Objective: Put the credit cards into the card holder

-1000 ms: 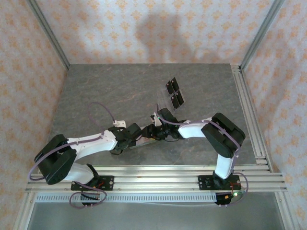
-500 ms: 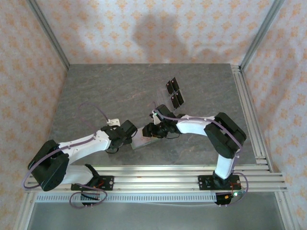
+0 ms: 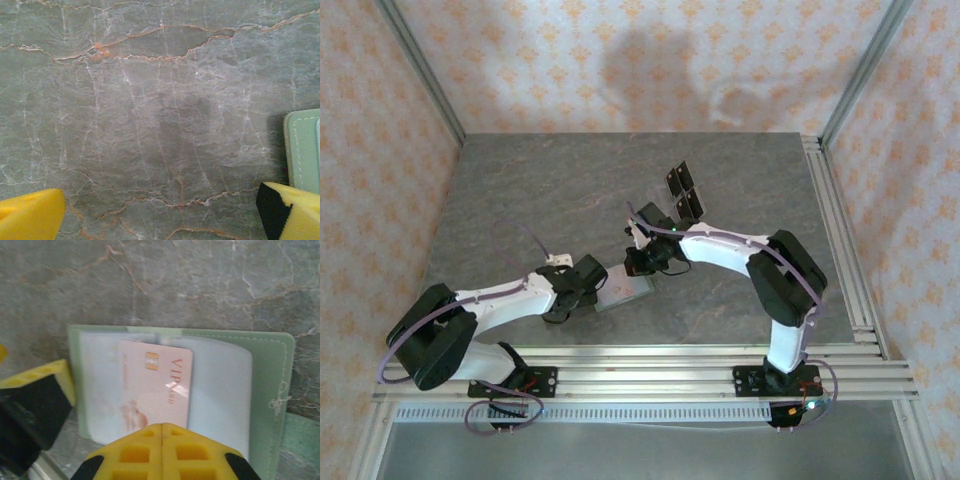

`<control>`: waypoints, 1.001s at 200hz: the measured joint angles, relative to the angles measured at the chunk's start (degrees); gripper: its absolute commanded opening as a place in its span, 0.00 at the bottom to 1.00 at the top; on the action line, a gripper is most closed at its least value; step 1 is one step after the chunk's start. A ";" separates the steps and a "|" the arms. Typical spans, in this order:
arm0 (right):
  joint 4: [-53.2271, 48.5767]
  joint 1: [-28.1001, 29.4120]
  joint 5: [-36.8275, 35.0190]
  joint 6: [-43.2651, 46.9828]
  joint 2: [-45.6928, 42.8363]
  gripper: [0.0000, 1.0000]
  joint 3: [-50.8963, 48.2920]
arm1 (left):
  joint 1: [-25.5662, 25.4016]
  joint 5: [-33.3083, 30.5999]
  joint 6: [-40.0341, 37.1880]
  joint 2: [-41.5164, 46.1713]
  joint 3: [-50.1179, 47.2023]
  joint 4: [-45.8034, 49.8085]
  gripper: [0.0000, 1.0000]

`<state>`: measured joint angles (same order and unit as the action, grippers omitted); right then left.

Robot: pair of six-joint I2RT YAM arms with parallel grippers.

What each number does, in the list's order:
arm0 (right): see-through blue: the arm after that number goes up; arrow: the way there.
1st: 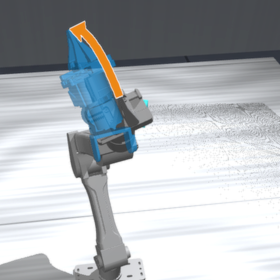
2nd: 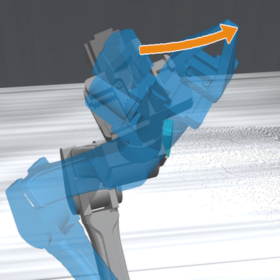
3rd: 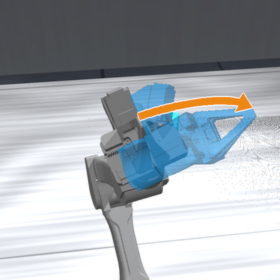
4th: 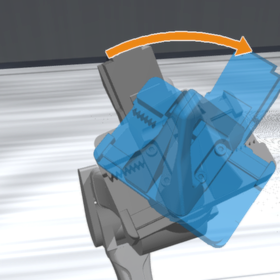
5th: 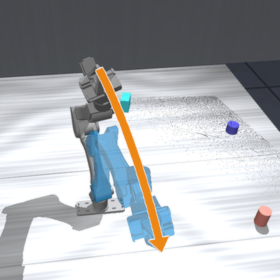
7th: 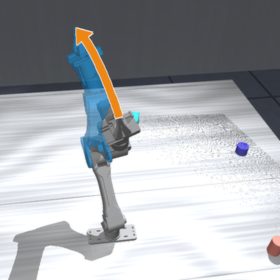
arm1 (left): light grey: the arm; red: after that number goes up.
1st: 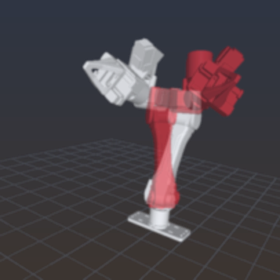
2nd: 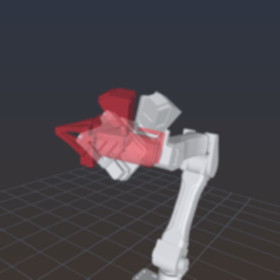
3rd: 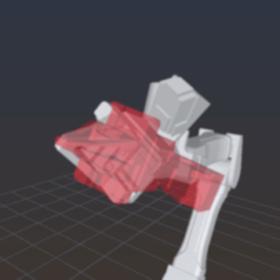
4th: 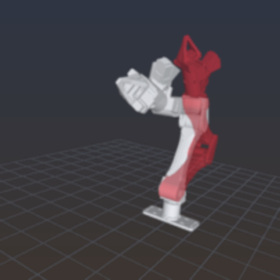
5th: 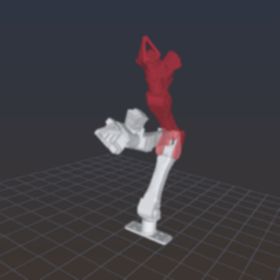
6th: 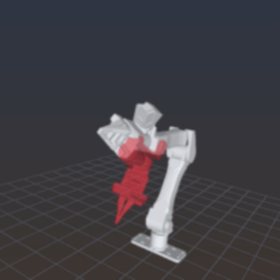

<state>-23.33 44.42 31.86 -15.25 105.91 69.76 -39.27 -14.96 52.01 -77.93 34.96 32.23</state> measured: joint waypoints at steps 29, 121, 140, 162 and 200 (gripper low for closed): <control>-2.32 0.00 -0.85 1.42 2.40 0.03 0.02 | 0.00 -0.02 0.02 -0.24 0.00 -0.48 1.00; -3.30 0.57 -0.20 2.03 5.84 0.02 2.45 | 0.00 -0.02 0.02 -0.81 -0.55 -1.99 1.00; -3.30 1.03 0.09 2.01 6.34 0.02 3.04 | 0.00 -0.02 0.02 -0.87 -0.55 -2.10 1.00; -3.30 1.55 0.52 1.97 6.82 0.02 3.74 | 0.00 -0.02 0.02 -0.90 -0.57 -2.19 1.00; -3.23 2.23 1.16 1.60 7.32 0.02 4.52 | 0.00 -0.04 0.02 -1.01 -0.57 -2.32 1.00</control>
<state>-26.57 46.65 33.01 -13.65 113.23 74.28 -39.27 -15.00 52.03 -78.94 34.39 29.91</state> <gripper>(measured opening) 0.040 0.998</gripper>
